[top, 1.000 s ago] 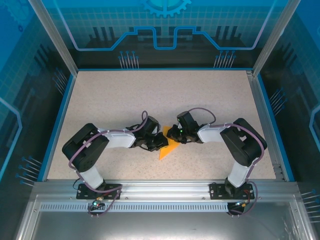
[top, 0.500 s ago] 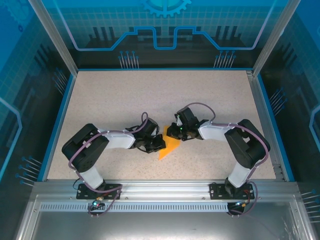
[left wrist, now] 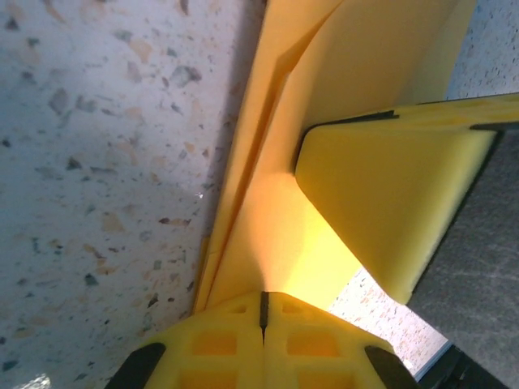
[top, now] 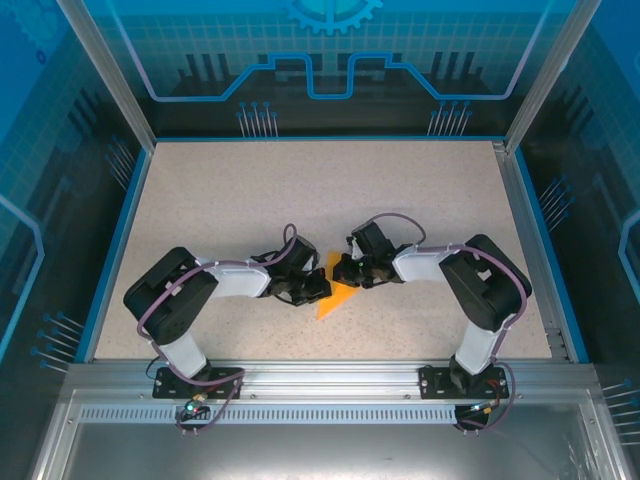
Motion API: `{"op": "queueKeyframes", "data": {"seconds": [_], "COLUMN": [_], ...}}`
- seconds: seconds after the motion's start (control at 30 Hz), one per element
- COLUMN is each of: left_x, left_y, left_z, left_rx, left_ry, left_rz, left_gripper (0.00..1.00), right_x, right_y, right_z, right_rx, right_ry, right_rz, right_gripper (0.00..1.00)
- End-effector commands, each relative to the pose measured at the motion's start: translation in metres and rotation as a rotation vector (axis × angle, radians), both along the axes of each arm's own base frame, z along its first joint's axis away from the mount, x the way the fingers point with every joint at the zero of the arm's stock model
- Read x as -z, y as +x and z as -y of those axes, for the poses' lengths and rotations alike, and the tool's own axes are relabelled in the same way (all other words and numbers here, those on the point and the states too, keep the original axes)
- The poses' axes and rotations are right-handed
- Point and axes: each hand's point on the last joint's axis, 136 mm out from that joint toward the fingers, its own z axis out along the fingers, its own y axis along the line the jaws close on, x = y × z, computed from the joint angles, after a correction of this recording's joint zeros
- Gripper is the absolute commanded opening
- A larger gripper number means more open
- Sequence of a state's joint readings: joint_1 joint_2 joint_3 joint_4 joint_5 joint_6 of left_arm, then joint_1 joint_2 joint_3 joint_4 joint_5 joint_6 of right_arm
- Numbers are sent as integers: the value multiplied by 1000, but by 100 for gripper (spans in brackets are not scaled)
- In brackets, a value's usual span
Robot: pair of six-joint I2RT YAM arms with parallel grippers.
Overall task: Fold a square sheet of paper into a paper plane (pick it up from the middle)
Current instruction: Fourth fold the wing at the center of the table.
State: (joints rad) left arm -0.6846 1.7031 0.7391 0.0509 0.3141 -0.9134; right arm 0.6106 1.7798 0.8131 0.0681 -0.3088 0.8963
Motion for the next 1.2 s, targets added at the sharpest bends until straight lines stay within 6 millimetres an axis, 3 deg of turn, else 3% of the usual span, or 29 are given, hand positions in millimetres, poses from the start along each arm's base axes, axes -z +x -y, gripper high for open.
{"op": "queueKeyframes", "data": {"seconds": [0.0,0.1,0.3,0.67,0.87,0.97,1.17], "left_x": [37,38,39,38,30,24,-3], "left_y": [-27,-28,-30,-30,-22,-13,1], "left_z": [-31,-32,-29,-22,-7,8,48], "left_rx": [2,3,7,16,-25,-72,-120], "left_ry": [158,156,139,119,51,-3,-140], "left_rz": [-103,-105,-112,-121,-123,-128,-98], "left_gripper": [2,2,1,2,4,6,12], "right_x": [26,16,15,-34,-62,-61,-46], "right_y": [23,41,68,90,66,46,5], "right_z": [39,52,76,102,97,101,110], "right_rx": [93,129,183,195,159,183,221], "right_ry": [-96,-81,-35,-56,13,10,-69], "right_rz": [6,51,70,181,203,158,35], "right_gripper": [6,8,9,20,34,48,59]}}
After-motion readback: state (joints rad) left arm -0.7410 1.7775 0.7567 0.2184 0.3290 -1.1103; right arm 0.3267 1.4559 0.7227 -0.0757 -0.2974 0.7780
